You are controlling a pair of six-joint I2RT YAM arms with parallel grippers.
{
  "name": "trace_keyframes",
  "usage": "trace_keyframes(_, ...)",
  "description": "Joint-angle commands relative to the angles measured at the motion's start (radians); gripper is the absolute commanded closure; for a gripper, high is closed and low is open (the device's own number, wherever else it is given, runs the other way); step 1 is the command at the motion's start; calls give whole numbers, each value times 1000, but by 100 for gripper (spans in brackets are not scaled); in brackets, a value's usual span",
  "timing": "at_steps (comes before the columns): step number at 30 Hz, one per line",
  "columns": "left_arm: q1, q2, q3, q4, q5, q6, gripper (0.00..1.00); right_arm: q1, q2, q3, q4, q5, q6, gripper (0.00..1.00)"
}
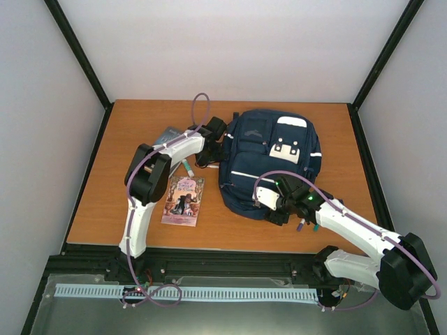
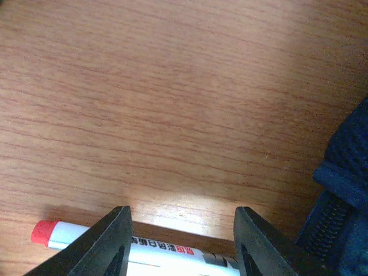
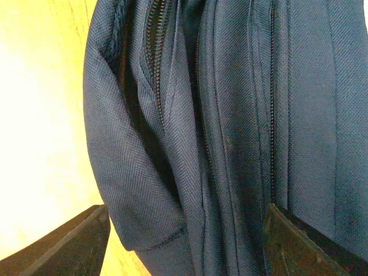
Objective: Pack the student bag
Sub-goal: Move the stationery to the center of the board.
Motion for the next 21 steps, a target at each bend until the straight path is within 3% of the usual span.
trace_keyframes(1,-4,22,22,-40,0,-22,51,9,-6,-11,18,5,6,26)
trace_keyframes(9,-4,-66,-111,-31,-29,23,53,8,-1,-12,19,10,7,26)
trace_keyframes(16,-8,-160,-259,34,64,137,56,9,14,-13,20,10,7,26)
trace_keyframes(21,-21,-183,-275,35,59,193,55,8,18,-10,19,11,10,26)
